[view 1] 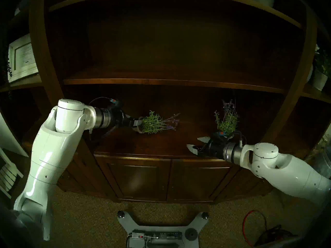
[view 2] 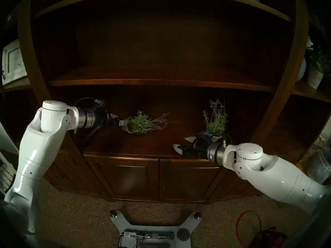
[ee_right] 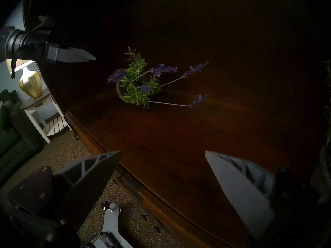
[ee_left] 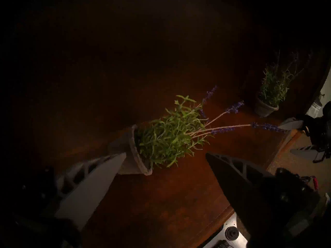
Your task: Place the fake decorative plant upright
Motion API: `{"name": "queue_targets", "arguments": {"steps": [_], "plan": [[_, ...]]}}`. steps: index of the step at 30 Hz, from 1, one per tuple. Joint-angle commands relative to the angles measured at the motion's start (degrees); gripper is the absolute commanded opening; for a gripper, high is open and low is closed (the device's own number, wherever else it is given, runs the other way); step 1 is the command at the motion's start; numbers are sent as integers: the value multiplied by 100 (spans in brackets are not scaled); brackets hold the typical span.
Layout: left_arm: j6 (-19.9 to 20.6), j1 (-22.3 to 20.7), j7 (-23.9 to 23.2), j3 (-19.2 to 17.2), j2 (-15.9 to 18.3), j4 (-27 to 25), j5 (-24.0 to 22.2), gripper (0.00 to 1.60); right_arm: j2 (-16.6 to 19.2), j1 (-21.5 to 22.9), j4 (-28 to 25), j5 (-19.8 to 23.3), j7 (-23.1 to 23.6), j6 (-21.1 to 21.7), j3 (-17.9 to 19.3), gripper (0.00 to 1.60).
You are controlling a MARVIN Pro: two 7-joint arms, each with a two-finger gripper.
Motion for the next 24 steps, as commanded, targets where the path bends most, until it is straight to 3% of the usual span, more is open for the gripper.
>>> {"name": "queue_targets", "arguments": {"steps": [1, 14, 15, 23, 24], "plan": [[-21, -506, 49, -116, -134, 414, -100, 160, -1, 115, -73, 12, -11, -86, 131, 160], [-21, -1125, 352, 371, -299, 1085, 71, 160, -2, 119, -70, 10, -8, -77, 127, 160], [-21, -984, 410, 291, -339, 966, 114, 160, -2, 119, -69, 10, -8, -76, 126, 160], [-21, -1460, 487, 701, -273, 1421, 192, 160, -3, 119, -69, 10, -8, -76, 126, 160], [-21, -1333, 505, 599, -305, 1315, 207, 160, -3, 120, -69, 10, -8, -75, 125, 160]]}}
